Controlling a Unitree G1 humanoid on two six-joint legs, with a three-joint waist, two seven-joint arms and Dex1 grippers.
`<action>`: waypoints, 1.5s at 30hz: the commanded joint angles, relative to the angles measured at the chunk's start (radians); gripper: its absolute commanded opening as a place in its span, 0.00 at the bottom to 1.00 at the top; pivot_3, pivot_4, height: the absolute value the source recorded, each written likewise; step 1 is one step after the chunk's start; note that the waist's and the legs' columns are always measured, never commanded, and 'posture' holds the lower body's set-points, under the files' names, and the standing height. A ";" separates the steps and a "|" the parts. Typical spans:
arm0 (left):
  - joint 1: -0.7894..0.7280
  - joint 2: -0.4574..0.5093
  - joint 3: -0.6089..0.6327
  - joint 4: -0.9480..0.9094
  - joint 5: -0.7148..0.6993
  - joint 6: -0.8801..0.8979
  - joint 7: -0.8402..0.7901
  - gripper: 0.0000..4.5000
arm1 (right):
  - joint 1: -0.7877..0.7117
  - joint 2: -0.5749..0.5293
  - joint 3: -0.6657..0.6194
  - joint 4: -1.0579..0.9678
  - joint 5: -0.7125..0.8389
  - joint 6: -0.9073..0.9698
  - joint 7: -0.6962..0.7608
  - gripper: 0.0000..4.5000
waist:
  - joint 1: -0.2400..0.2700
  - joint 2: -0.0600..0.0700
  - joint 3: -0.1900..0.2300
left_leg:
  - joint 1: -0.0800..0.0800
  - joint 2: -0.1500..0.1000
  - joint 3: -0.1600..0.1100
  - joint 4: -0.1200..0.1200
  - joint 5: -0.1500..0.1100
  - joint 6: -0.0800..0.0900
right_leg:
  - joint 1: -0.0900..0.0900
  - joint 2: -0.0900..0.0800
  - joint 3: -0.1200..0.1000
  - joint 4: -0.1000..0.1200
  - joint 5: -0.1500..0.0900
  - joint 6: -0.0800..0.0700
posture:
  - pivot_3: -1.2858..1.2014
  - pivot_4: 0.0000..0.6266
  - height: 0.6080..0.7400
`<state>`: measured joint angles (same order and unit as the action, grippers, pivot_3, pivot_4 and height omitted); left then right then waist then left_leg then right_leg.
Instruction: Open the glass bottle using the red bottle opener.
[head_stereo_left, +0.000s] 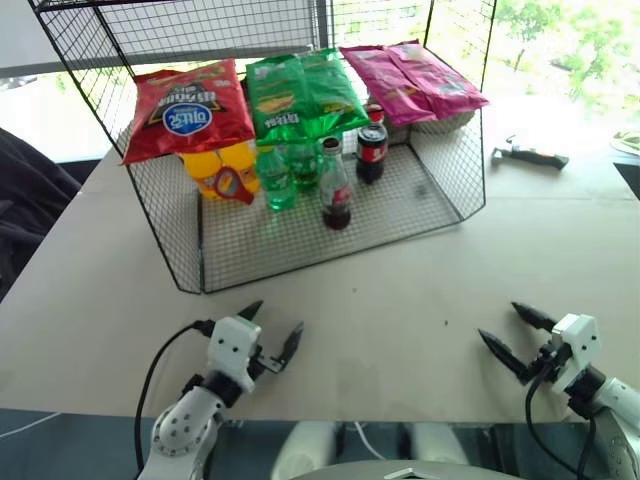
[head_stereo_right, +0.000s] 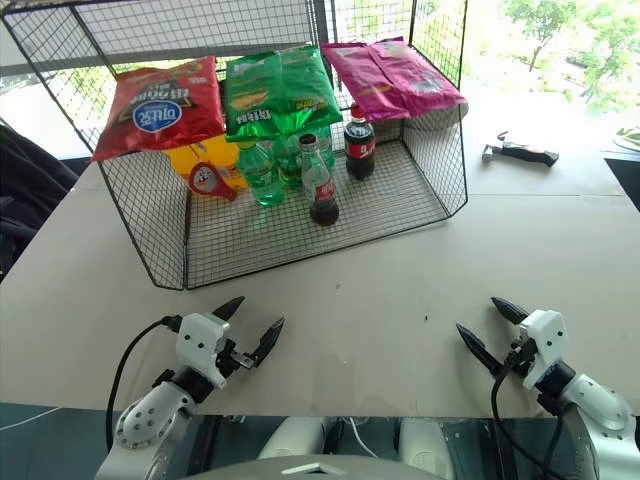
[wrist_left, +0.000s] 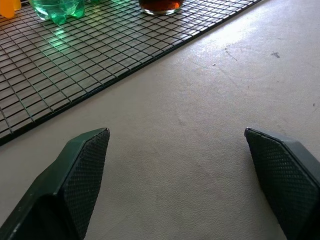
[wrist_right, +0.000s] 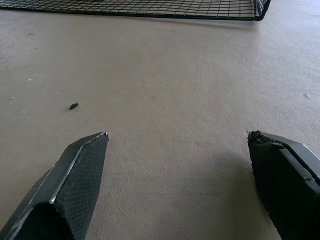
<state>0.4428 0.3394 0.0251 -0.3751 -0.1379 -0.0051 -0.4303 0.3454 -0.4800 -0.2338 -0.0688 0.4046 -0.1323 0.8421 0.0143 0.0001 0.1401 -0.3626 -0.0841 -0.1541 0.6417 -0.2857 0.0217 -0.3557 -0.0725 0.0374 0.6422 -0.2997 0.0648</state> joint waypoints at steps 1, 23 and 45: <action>-0.003 0.010 0.007 0.015 0.003 -0.017 -0.008 0.99 | 0.004 0.006 -0.018 -0.014 0.006 -0.018 -0.008 1.00 | 0.000 0.000 0.000 | 0.000 0.000 0.000 0.000 0.000 0.000 | 0.000 0.000 0.000 0.000 0.000 0.000 | 0.52 0.24 1.00; -0.026 -0.013 0.026 0.025 -0.023 -0.025 0.002 0.99 | -0.041 0.016 0.009 0.018 -0.008 -0.035 0.003 1.00 | 0.000 0.000 0.000 | 0.002 0.001 0.003 0.000 0.000 0.000 | 0.000 0.000 0.003 0.001 0.000 0.001 | 0.52 0.24 1.00; -0.571 -0.109 0.155 0.185 0.141 0.066 0.385 0.99 | -0.308 0.085 0.197 -0.452 0.397 0.201 0.087 1.00 | -0.001 -0.009 0.001 | -0.001 0.001 0.006 0.001 0.003 -0.004 | -0.006 0.002 0.002 0.004 0.001 0.001 | 0.52 0.24 1.00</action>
<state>-0.1125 0.2196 0.1624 -0.1973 -0.0057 0.0736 -0.0567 0.0479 -0.4006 -0.0277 -0.5121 0.8007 0.0731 0.9382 0.0138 -0.0090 0.1407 -0.3643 -0.0836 -0.1472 0.6431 -0.2830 0.0176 -0.3620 -0.0707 0.0394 0.6463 -0.2988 0.0662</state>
